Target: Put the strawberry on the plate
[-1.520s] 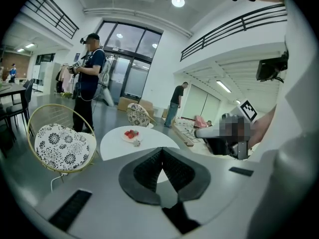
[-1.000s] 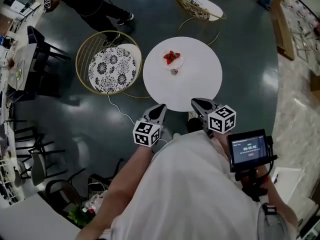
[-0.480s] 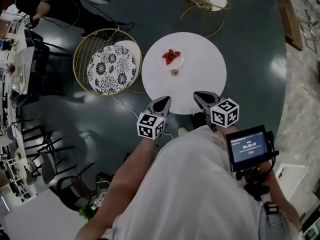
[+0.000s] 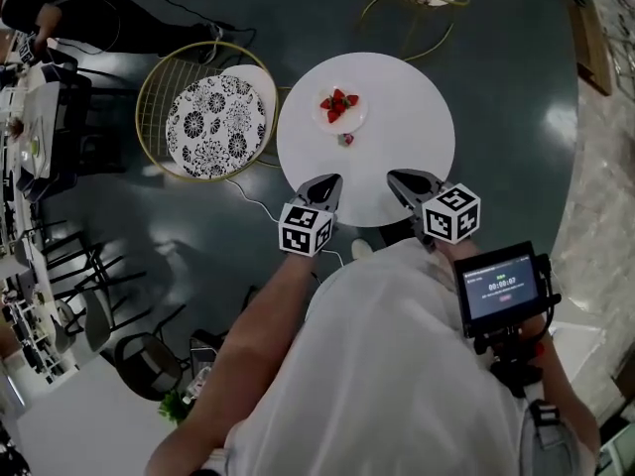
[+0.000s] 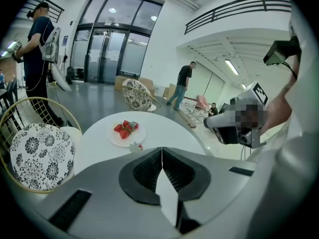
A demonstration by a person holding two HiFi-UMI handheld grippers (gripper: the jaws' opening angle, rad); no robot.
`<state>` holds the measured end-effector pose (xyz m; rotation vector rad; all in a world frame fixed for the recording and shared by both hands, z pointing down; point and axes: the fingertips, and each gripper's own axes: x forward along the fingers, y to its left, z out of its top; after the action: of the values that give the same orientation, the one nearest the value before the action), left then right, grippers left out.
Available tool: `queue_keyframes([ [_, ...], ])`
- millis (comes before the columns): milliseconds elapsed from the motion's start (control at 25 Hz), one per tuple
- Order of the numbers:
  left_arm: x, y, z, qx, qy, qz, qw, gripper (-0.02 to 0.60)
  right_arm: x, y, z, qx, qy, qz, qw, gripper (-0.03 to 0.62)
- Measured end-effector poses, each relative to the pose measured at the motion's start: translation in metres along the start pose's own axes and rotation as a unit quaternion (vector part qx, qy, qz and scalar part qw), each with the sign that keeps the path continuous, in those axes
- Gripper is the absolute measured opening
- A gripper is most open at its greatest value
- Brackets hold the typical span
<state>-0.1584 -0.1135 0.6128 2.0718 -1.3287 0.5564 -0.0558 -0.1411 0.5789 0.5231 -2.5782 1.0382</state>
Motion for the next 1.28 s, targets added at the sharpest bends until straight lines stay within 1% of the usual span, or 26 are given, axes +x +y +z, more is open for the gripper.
queue_keyframes([
  [200, 0.021, 0.01, -0.005, -0.006, 0.028, 0.015, 0.9995, 0.008, 0.005, -0.018, 0.011, 0.003, 0.009, 0.005, 1.0, 0.008],
  [320, 0.054, 0.028, -0.005, -0.014, 0.048, 0.028, 0.9984, 0.009, 0.019, -0.048, 0.018, 0.009, 0.018, 0.015, 1.0, 0.008],
  [400, 0.069, 0.036, -0.009, -0.021, 0.059, 0.036, 0.9974, 0.009, 0.027, -0.06, 0.016, 0.012, 0.029, 0.022, 0.999, 0.008],
  [640, 0.074, 0.04, -0.013, -0.029, 0.07, 0.05, 0.9958, 0.009, 0.026, -0.059, 0.007, 0.009, 0.049, 0.029, 0.998, 0.008],
  [920, 0.071, 0.038, -0.014, -0.025, 0.088, 0.065, 0.9937, 0.011, 0.027, -0.053, 0.011, 0.01, 0.051, 0.039, 0.998, 0.008],
  [1080, 0.072, 0.037, -0.011, -0.022, 0.095, 0.067, 0.993, 0.011, 0.027, -0.051, 0.011, 0.015, 0.054, 0.042, 0.998, 0.008],
  [1160, 0.075, 0.038, -0.009, -0.019, 0.1, 0.068, 0.9925, 0.055, 0.028, -0.05, 0.01, 0.017, 0.057, 0.043, 0.997, 0.008],
  [1280, 0.079, 0.041, -0.01, -0.02, 0.111, 0.074, 0.9909, 0.079, 0.029, -0.049, 0.009, 0.02, 0.057, 0.045, 0.997, 0.008],
])
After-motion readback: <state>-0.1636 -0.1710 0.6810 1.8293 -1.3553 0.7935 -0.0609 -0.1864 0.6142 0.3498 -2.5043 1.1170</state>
